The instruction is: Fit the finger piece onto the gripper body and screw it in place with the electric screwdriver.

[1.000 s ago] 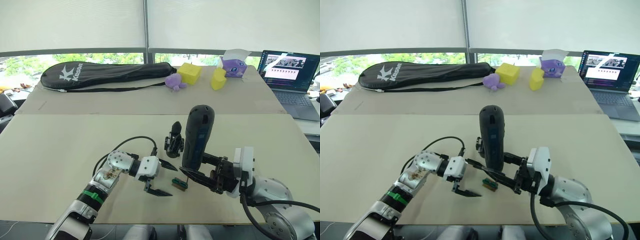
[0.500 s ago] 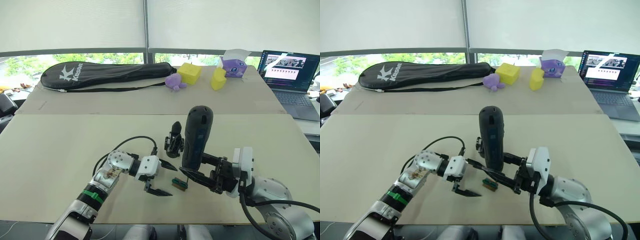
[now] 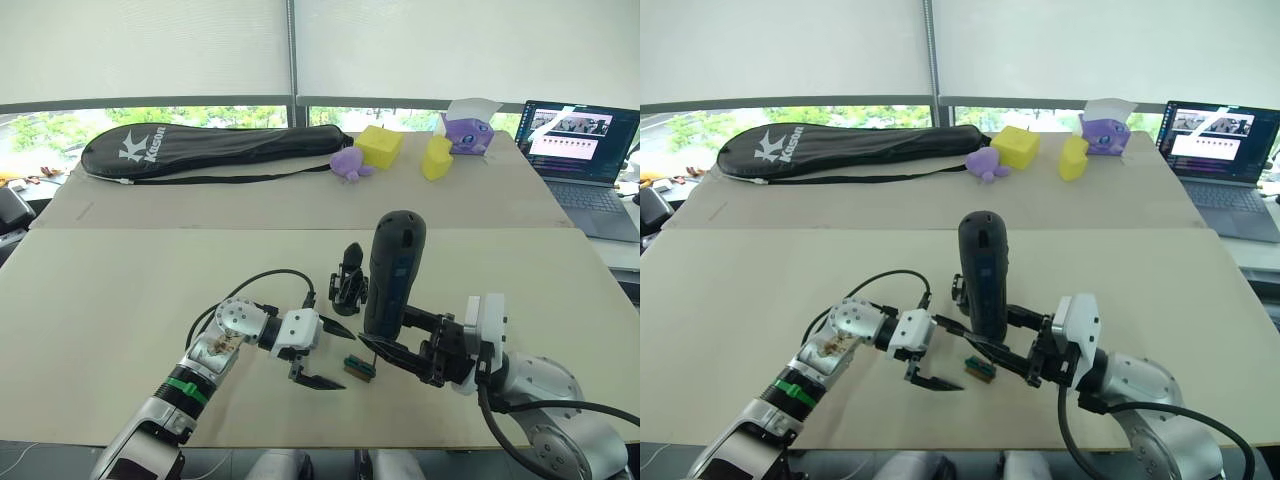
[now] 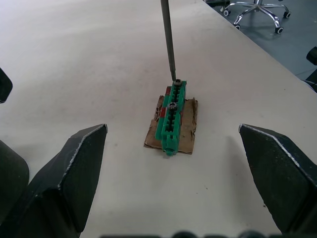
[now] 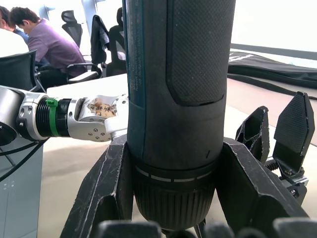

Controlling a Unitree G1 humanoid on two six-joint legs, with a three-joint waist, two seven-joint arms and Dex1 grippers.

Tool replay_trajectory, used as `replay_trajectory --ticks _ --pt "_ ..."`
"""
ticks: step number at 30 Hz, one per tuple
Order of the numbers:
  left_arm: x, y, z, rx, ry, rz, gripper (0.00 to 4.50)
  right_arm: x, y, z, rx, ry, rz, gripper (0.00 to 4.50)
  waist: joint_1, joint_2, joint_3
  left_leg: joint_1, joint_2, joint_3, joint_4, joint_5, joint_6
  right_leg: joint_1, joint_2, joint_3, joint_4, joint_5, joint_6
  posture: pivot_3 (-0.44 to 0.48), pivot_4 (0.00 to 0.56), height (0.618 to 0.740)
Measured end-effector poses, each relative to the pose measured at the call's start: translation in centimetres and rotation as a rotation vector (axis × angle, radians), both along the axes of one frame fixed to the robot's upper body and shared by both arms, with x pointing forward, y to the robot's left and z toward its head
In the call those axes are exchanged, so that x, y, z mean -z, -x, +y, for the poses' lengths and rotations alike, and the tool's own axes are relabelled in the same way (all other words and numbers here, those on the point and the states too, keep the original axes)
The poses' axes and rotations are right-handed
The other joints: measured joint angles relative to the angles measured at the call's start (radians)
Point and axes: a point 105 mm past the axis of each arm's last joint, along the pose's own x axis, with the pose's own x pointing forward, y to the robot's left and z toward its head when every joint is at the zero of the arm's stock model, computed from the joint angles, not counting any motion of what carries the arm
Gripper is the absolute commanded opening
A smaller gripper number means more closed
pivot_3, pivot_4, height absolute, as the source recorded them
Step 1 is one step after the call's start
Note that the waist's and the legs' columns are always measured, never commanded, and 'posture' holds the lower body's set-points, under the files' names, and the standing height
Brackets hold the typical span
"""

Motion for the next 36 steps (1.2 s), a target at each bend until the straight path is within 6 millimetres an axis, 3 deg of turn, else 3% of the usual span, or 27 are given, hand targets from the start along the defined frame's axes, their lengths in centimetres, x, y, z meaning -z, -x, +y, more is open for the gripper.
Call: replay_trajectory --ticks 36 --pt "-0.23 0.0 -0.15 -0.002 0.0 -0.003 4.5 0.24 0.09 0.33 -0.01 0.004 0.002 1.92 0.0 0.0 0.0 0.0 0.0 0.0 0.0 0.0 0.0 0.0 0.0 0.0 0.0 0.0 0.0 0.0 0.15 0.74"
